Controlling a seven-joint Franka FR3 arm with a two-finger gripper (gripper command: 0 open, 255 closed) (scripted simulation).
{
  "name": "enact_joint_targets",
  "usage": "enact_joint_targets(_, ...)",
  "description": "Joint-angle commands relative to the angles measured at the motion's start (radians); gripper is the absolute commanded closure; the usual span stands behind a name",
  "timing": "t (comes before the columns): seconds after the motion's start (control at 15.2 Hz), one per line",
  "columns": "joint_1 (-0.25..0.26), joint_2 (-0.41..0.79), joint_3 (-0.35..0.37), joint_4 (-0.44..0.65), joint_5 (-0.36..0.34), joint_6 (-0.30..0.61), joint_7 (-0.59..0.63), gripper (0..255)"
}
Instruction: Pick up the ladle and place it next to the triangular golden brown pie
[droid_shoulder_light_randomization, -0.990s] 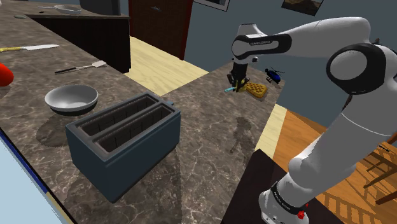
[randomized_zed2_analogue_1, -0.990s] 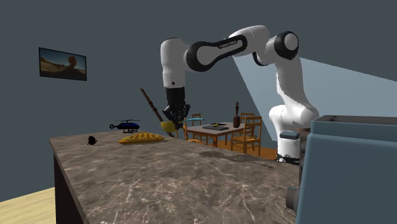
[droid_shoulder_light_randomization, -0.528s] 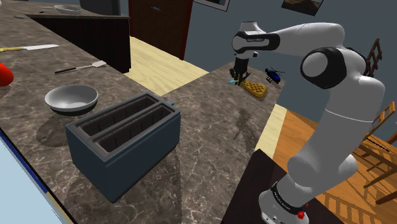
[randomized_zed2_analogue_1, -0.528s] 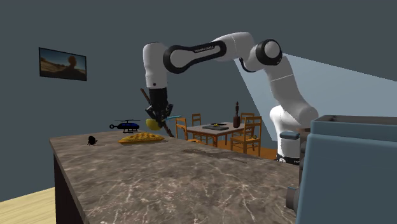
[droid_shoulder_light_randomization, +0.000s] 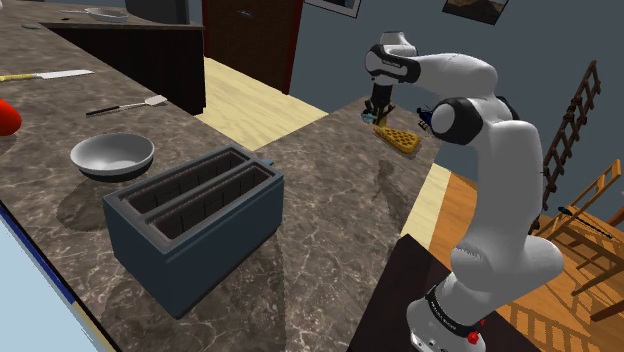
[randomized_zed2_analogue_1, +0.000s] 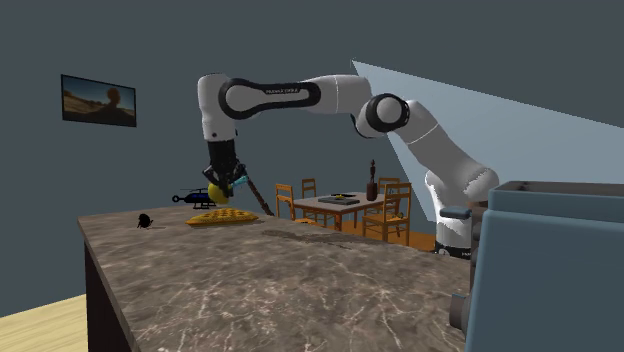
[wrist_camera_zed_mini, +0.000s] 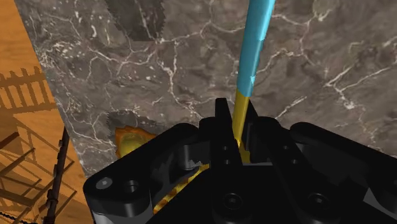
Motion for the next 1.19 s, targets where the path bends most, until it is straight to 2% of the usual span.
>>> enact_joint_targets(0.0, -0.009, 0.068, -0.004, 0.102, 0.001, -0.033, -0.018, 255)
enact_joint_targets(0.53, -0.012, 0.047, -0.002, -0.040, -0.001, 0.087, 0.001, 255)
enact_joint_targets(1.12, -0.015, 0.057, -0.002, -0.144, -0.005, 0.199, 0.020, 255)
